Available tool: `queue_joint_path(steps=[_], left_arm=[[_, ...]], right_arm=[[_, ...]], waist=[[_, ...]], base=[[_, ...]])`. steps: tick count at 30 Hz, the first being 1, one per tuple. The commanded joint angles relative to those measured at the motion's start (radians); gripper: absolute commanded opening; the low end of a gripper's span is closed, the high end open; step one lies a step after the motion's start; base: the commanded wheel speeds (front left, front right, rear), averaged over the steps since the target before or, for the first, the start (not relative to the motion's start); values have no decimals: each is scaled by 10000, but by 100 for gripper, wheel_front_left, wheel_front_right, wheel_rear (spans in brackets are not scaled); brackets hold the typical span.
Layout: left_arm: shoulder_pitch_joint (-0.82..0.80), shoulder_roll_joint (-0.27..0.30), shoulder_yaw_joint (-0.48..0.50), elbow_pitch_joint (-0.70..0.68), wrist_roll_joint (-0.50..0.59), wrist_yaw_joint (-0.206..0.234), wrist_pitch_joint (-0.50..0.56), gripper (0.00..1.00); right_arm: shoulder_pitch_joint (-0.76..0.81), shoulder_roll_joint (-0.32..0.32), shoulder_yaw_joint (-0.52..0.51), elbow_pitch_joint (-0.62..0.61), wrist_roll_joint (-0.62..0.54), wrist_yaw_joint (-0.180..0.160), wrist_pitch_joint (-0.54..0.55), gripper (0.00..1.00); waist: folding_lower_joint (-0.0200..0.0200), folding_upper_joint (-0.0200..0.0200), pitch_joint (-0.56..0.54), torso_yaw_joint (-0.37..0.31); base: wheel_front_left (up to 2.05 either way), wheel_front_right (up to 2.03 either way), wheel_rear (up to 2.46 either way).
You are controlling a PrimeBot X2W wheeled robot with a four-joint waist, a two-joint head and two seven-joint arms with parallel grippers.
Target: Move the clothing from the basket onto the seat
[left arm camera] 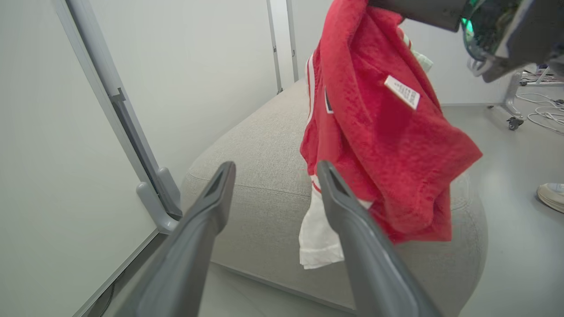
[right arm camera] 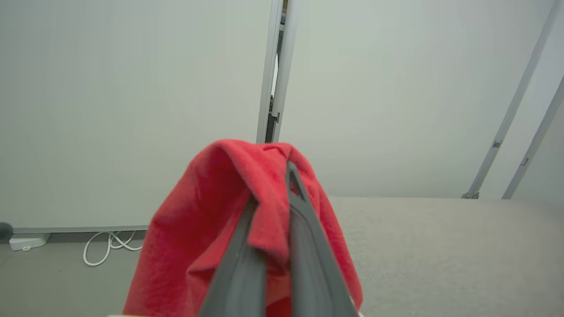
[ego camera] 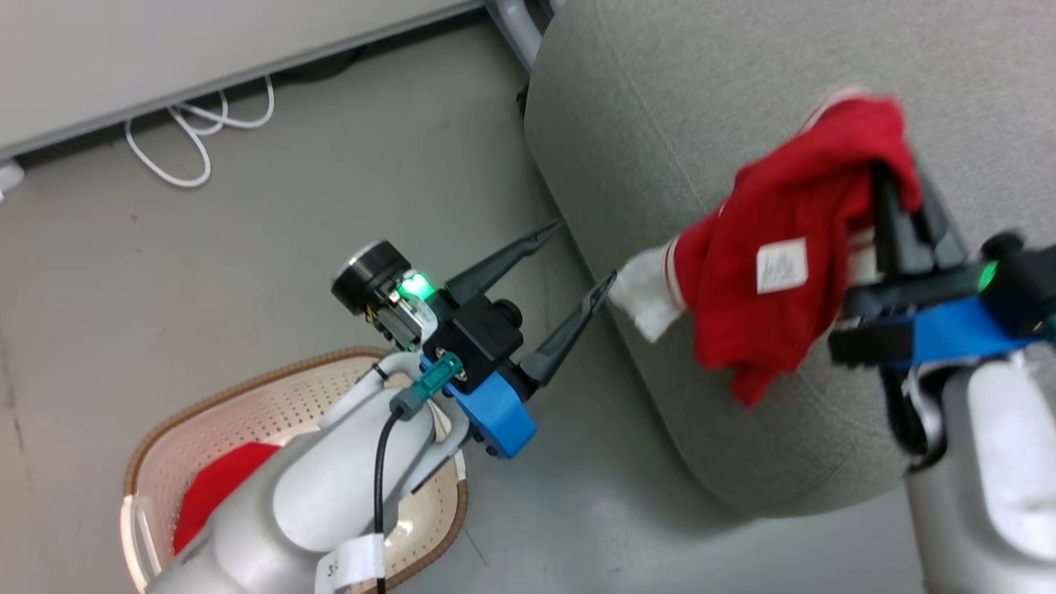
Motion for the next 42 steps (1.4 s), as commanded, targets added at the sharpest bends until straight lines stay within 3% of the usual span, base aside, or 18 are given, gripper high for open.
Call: queue_joint_path(steps=[1,14,19,24,32,39,40,41,42], left_arm=[[-156,92,65,-25,57,-13,-27,100],[-1919,871,-247,-676,463,-13,345,100],[-2348,1200,-331,-1115,534,-12,554,100],[-2585,1452,-415,-1477,583,-13,747,100],[-2701,1705,-420,-1784,582,67,915,100],[-2636,1832,-487,-1883,513,109,989,100],[-2620,1845,-502,-1883,495,109,990,100],[-2603,1855,-508,-1865,490,120,970,100],[-2570,1851,-508,-1844,472,149,923,100]], right_arm=[[-258,-56,-47,-54,8,1,-43,0],[-4991,-1858,-2484,-109,58,1,-40,0],[-5765,-2570,-3271,468,-133,-1,-40,0],[-5467,-2951,-3911,1482,-286,-1,-42,0],[-4856,-2477,-4535,3151,-464,1,-42,0],[-4530,-1769,-4549,3736,-472,1,-40,0],[-4505,-1716,-4590,3734,-455,-1,-40,38],[-4455,-1626,-4603,3742,-388,-1,-40,100],[-4354,-1531,-4598,3737,-300,1,-40,100]], waist=[[0,-1,344,79],[0,-1,3200,643],[0,-1,4001,665],[0,-1,4507,711],[0,-1,4891,701],[0,-1,4949,634],[0,-1,4916,642],[0,-1,4861,652],[0,-1,4783,658]], base=[[0,0,0],[0,0,0],[0,0,0],[0,0,0],[0,0,0],[0,0,0],[0,0,0],[0,0,0],[0,0,0]])
